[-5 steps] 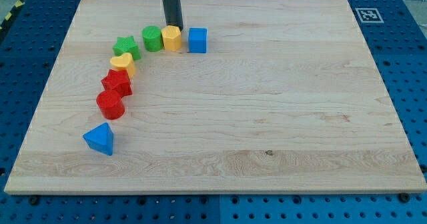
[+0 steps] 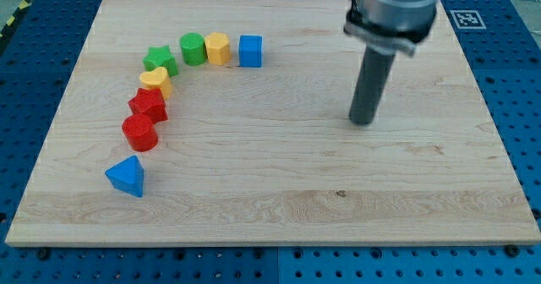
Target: Push the blue triangle right a bit
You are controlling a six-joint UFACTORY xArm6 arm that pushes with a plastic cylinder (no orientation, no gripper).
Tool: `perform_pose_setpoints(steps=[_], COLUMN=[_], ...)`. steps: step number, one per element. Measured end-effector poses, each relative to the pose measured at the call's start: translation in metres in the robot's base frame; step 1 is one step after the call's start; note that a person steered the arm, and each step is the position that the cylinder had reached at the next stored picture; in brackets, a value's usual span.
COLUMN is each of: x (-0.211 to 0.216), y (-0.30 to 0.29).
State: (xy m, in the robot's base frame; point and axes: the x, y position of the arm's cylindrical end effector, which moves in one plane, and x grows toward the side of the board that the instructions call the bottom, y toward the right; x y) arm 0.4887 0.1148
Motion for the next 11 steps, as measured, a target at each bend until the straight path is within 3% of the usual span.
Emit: perform_pose_setpoints(steps=[1,3,4,5,7,8,9,11], x=[0.063,0.124,0.127,0.127,0.110,0.077,0.077,0.077], y=[-0.026,-0.157,-0.162,-0.204,-0.328,-0.350,-0.351,-0.252])
